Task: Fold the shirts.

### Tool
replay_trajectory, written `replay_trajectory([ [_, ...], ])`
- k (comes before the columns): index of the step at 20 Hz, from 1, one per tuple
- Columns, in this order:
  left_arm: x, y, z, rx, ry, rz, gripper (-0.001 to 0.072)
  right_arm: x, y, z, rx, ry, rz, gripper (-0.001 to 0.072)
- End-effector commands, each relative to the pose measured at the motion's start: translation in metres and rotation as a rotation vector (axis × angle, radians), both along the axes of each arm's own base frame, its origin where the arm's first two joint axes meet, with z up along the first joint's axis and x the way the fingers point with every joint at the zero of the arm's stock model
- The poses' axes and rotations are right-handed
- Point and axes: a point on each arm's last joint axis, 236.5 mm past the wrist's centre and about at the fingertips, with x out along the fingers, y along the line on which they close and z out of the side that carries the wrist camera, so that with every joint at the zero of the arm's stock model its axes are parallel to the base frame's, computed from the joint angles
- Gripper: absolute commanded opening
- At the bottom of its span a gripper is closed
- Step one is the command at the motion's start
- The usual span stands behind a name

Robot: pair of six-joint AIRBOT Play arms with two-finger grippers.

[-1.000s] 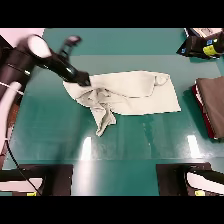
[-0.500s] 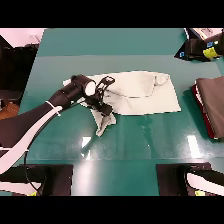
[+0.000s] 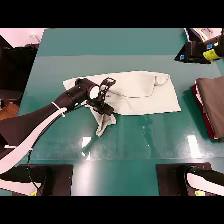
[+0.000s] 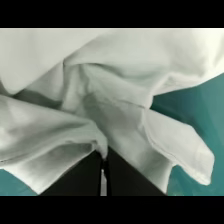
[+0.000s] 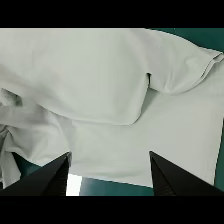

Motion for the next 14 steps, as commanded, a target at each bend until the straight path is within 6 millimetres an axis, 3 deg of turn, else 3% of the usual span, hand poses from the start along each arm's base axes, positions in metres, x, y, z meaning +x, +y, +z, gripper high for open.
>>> replay_trajectory([
  [1, 0.004, 0.011, 0.005, 0.054, -0.017, -0.014, 0.0024, -0.005, 0.000, -0.002, -0.004, 0.020, 0.005, 0.0548],
  [4, 0.026, 0.053, 0.049, 0.199, -0.150, -0.034, 0.0023, -0.013, -0.001, -0.008, -0.028, 0.055, 0.038, 0.0548],
  [6, 0.032, 0.077, 0.087, 0.193, -0.213, 0.011, 0.0023, -0.021, -0.001, -0.015, -0.036, 0.093, 0.052, 0.0548],
  [8, 0.034, 0.105, 0.117, 0.176, -0.244, 0.069, 0.0023, -0.033, -0.002, -0.035, -0.049, 0.148, 0.073, 0.0548],
  [11, 0.032, 0.149, 0.125, 0.153, -0.227, 0.173, 0.0023, -0.060, -0.015, -0.083, -0.039, 0.260, 0.038, 0.0547],
  [13, 0.022, 0.176, 0.114, 0.126, -0.182, 0.251, 0.0023, -0.078, -0.034, -0.115, -0.034, 0.307, -0.009, 0.0409],
  [14, 0.016, 0.188, 0.106, 0.112, -0.164, 0.289, 0.0023, -0.087, -0.045, -0.130, -0.028, 0.333, -0.040, 0.0409],
])
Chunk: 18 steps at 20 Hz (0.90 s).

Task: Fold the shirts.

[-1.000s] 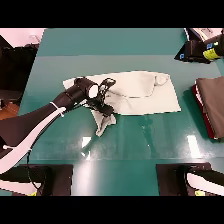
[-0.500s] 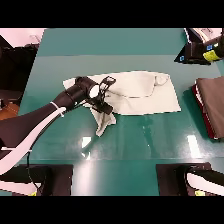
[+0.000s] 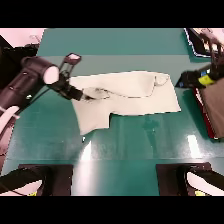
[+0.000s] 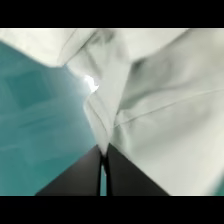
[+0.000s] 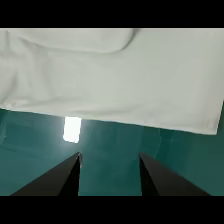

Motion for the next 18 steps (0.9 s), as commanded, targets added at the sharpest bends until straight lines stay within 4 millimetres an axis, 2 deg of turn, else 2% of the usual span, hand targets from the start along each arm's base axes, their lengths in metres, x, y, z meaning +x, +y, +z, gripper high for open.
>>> replay_trajectory([
  [1, -0.018, 0.045, -0.013, -0.062, 0.035, 0.131, 0.0023, -0.033, -0.029, -0.052, 0.004, 0.088, -0.079, 0.0409],
  [3, -0.031, 0.065, -0.028, -0.106, 0.067, 0.209, 0.0023, -0.050, -0.036, -0.072, 0.071, 0.132, -0.098, 0.0409],
  [6, -0.052, 0.078, -0.051, -0.175, 0.136, 0.282, 0.0023, -0.055, -0.038, -0.088, 0.255, 0.137, -0.149, 0.0411],
  [7, -0.057, 0.075, -0.057, -0.194, 0.159, 0.280, 0.0023, -0.055, -0.043, -0.096, 0.292, 0.148, -0.172, 0.0422],
  [8, -0.060, 0.073, -0.060, -0.202, 0.169, 0.275, 0.0023, -0.057, -0.049, -0.106, 0.322, 0.174, -0.198, 0.0509],
  [9, -0.061, 0.068, -0.061, -0.225, 0.176, 0.278, 0.0024, -0.059, -0.050, -0.116, 0.354, 0.206, -0.218, 0.0520],
  [11, -0.057, 0.057, -0.058, -0.276, 0.168, 0.283, 0.0024, -0.062, -0.047, -0.141, 0.426, 0.271, -0.224, 0.0520],
  [14, -0.057, 0.052, -0.057, -0.302, 0.173, 0.286, 0.0024, -0.056, -0.037, -0.166, 0.521, 0.326, -0.229, 0.0519],
  [17, -0.059, 0.051, -0.057, -0.304, 0.181, 0.286, 0.0024, -0.045, -0.037, -0.184, 0.556, 0.331, -0.264, 0.0506],
  [18, -0.059, 0.051, -0.057, -0.305, 0.180, 0.286, 0.0024, -0.043, -0.039, -0.189, 0.551, 0.332, -0.274, 0.0479],
])
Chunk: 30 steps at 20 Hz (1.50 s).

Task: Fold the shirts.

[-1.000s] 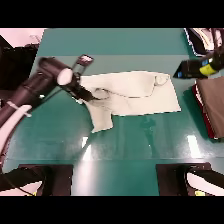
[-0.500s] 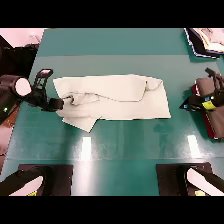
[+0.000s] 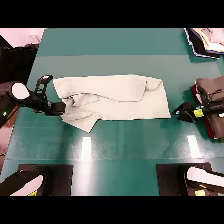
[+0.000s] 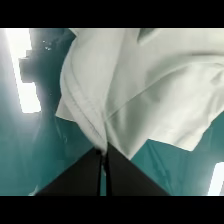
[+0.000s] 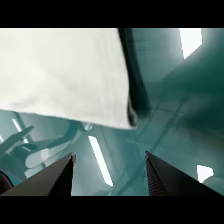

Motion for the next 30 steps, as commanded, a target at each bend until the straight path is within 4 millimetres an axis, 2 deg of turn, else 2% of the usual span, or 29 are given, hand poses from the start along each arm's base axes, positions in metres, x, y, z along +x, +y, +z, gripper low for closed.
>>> replay_trajectory([
  [1, -0.001, -0.003, 0.000, -0.018, 0.003, 0.004, 0.0024, 0.010, -0.001, -0.019, 0.031, 0.007, -0.039, 0.0458],
  [5, 0.003, -0.003, 0.001, -0.021, -0.013, 0.008, 0.0024, 0.016, -0.003, -0.024, 0.006, -0.008, -0.047, 0.0449],
  [11, 0.006, -0.004, 0.002, -0.024, -0.027, 0.012, 0.0024, 0.019, 0.026, -0.028, -0.023, -0.026, 0.047, 0.0447],
  [12, 0.006, -0.004, 0.002, -0.024, -0.024, 0.011, 0.0024, 0.018, 0.029, -0.027, -0.020, -0.024, 0.056, 0.0421],
  [14, -0.001, -0.004, 0.000, -0.022, 0.005, 0.004, 0.0024, 0.015, 0.033, -0.026, -0.011, -0.016, 0.074, 0.0250],
  [16, -0.004, -0.004, 0.000, -0.020, 0.018, 0.002, 0.0024, 0.015, 0.034, -0.025, -0.008, -0.018, 0.076, 0.0047],
  [17, -0.004, -0.004, 0.000, -0.023, 0.017, 0.003, 0.0024, 0.016, 0.034, -0.022, -0.013, -0.029, 0.075, 0.0018],
  [19, -0.003, -0.012, 0.003, -0.058, 0.013, 0.006, 0.0024, 0.024, 0.032, -0.005, -0.032, -0.089, 0.069, 0.0017],
  [21, 0.011, -0.028, 0.021, -0.120, -0.054, -0.032, 0.0024, 0.043, 0.032, 0.034, -0.041, -0.202, 0.061, 0.0016],
  [22, 0.022, -0.036, 0.040, -0.158, -0.103, -0.038, 0.0023, 0.055, 0.032, 0.060, -0.047, -0.280, 0.054, 0.0016],
  [24, 0.051, -0.054, 0.104, -0.245, -0.259, -0.054, 0.0023, 0.081, 0.035, 0.132, -0.049, -0.473, 0.028, 0.0015],
  [26, 0.076, -0.065, 0.196, -0.300, -0.474, -0.086, 0.0023, 0.097, 0.039, 0.221, -0.058, -0.694, -0.002, 0.0015],
  [27, 0.082, -0.065, 0.252, -0.310, -0.605, -0.102, 0.0023, 0.100, 0.038, 0.270, -0.088, -0.816, -0.021, 0.0015],
  [29, 0.073, -0.059, 0.368, -0.301, -0.885, -0.128, 0.0024, 0.092, 0.035, 0.367, -0.175, -1.060, -0.068, 0.0015],
  [30, 0.059, -0.050, 0.425, -0.275, -1.033, -0.131, 0.0023, 0.082, 0.033, 0.411, -0.221, -1.168, -0.098, 0.0015],
])
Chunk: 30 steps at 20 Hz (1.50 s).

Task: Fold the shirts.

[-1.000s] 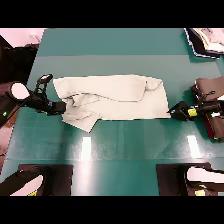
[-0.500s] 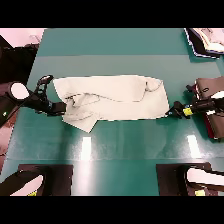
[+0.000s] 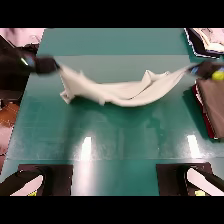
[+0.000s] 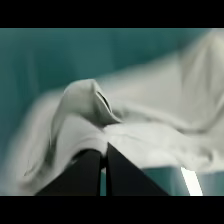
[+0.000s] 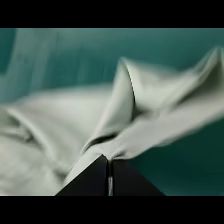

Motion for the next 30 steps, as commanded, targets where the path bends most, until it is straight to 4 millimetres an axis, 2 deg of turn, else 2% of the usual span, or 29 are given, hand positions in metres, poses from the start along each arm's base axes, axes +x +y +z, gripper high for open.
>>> replay_trajectory([
  [1, -0.043, 0.020, 0.188, 0.004, -0.475, 0.050, 0.0023, -0.035, 0.001, 0.170, -0.071, -0.422, -0.110, 0.0015],
  [2, -0.065, 0.034, 0.230, 0.027, -0.597, 0.094, 0.0023, -0.051, 0.002, 0.204, -0.095, -0.503, -0.135, 0.0015],
  [3, -0.087, 0.046, 0.261, 0.043, -0.692, 0.136, 0.0023, -0.071, 0.003, 0.233, -0.123, -0.569, -0.155, 0.0015],
  [4, -0.111, 0.058, 0.284, 0.052, -0.775, 0.178, 0.0023, -0.090, 0.005, 0.254, -0.156, -0.617, -0.167, 0.0014],
  [6, -0.156, 0.072, 0.309, 0.053, -0.875, 0.220, 0.0023, -0.126, 0.007, 0.282, -0.238, -0.679, -0.207, 0.0015],
  [9, -0.207, 0.080, 0.326, 0.043, -0.958, 0.239, 0.0023, -0.161, -0.004, 0.295, -0.340, -0.679, -0.321, 0.0014],
  [12, -0.243, 0.080, 0.337, 0.004, -1.008, 0.227, 0.0022, -0.177, -0.009, 0.298, -0.400, -0.652, -0.387, 0.0014],
  [14, -0.258, 0.074, 0.340, -0.027, -1.025, 0.199, 0.0022, -0.181, -0.010, 0.292, -0.407, -0.616, -0.403, 0.0014],
  [15, -0.260, 0.074, 0.339, -0.024, -1.021, 0.197, 0.0022, -0.179, -0.012, 0.283, -0.402, -0.578, -0.401, 0.0013],
  [16, -0.251, 0.076, 0.331, 0.000, -0.989, 0.206, 0.0022, -0.175, -0.016, 0.270, -0.388, -0.531, -0.395, 0.0013],
  [18, -0.211, 0.083, 0.295, 0.074, -0.854, 0.237, 0.0022, -0.159, -0.029, 0.240, -0.329, -0.420, -0.392, 0.0013],
  [19, -0.180, 0.085, 0.266, 0.110, -0.765, 0.249, 0.0022, -0.147, -0.039, 0.221, -0.293, -0.349, -0.386, 0.0013],
  [21, -0.117, 0.081, 0.196, 0.165, -0.563, 0.235, 0.0022, -0.124, -0.059, 0.174, -0.205, -0.160, -0.365, 0.0013],
  [22, -0.085, 0.077, 0.149, 0.194, -0.431, 0.214, 0.0022, -0.111, -0.067, 0.147, -0.159, -0.059, -0.337, 0.0012],
  [23, -0.060, 0.072, 0.106, 0.214, -0.313, 0.192, 0.0023, -0.097, -0.072, 0.119, -0.124, 0.032, -0.307, 0.0013],
  [25, -0.014, 0.062, 0.026, 0.238, -0.106, 0.151, 0.0023, -0.068, -0.080, 0.051, -0.136, 0.241, -0.270, 0.0013],
  [28, 0.039, 0.058, -0.052, 0.298, 0.054, 0.114, 0.0023, -0.037, -0.071, -0.059, -0.234, 0.538, -0.178, 0.0013],
  [30, 0.072, 0.054, -0.089, 0.332, 0.079, 0.087, 0.0023, -0.007, -0.062, -0.112, -0.280, 0.599, -0.148, 0.0013],
])
